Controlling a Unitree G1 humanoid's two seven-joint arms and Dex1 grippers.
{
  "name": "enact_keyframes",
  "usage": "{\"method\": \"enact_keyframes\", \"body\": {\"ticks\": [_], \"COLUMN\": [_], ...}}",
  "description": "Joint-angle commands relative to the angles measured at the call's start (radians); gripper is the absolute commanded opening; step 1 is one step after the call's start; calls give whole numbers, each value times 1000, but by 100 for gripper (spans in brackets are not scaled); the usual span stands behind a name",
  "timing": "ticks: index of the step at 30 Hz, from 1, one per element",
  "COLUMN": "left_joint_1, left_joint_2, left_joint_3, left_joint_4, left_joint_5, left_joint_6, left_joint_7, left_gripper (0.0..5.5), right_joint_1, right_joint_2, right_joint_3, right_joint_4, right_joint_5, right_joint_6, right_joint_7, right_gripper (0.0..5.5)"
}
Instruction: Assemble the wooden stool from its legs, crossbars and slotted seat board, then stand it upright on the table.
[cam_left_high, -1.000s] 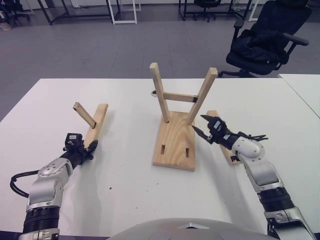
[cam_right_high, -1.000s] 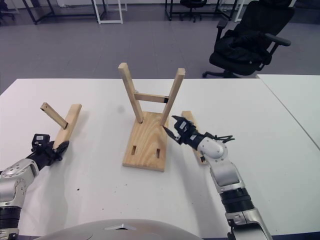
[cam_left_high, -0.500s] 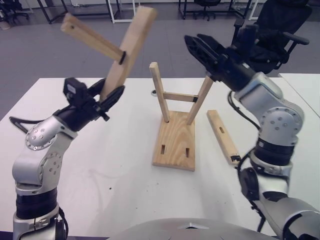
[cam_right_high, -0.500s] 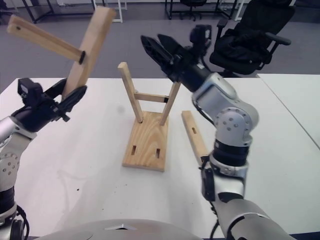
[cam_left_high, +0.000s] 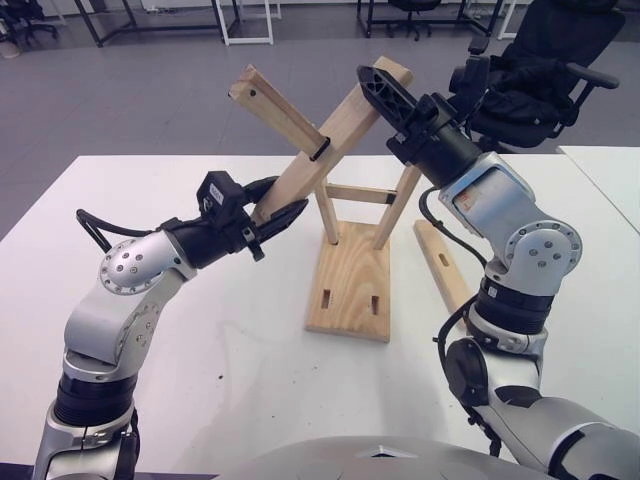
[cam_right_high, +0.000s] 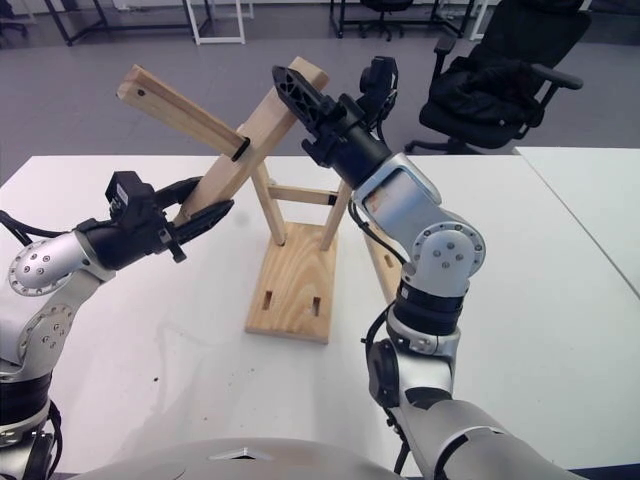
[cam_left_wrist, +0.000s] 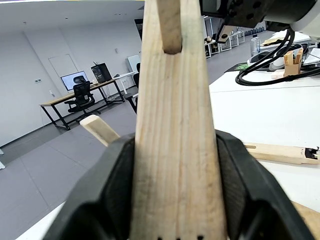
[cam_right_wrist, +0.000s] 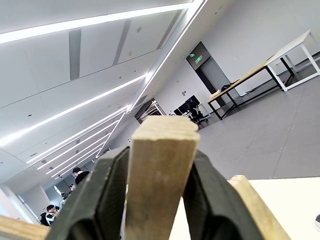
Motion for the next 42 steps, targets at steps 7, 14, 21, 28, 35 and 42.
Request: {"method": "enact_keyframes", "body": {"ticks": [7,14,21,28,35,42], "left_joint_1": [94,399,426,384,237,304], "left_joint_2": [77,18,-93,-165,-287,-383], "left_joint_3": [-75,-92,-243,-301,-377,-221], "left_joint_4": [-10,78,341,401,420,289], "left_joint_5": [79,219,490,499,473,284], "left_joint_6": [7,-119,-257,-258,-194,-186], "left_joint_7": [-69,9,168,170,159,187], "left_gripper": [290,411,470,470,470,470], "right_joint_1": [168,565,619,641,597,724], "right_joint_2": [-83,-312,-499,-509,-476,-470], "right_joint_3": [-45,-132,-115,-40,26,92], "right_joint_4": [-114,-294,-239,-258,-289,-381], "right_joint_5": [89,292,213,30,-114,-271], "right_joint_6": [-51,-31,-33,-94,-160,-163], "right_joint_7": [-125,-220,-184,-186,-194,-163], "right_gripper": [103,103,103,104,105,105]}}
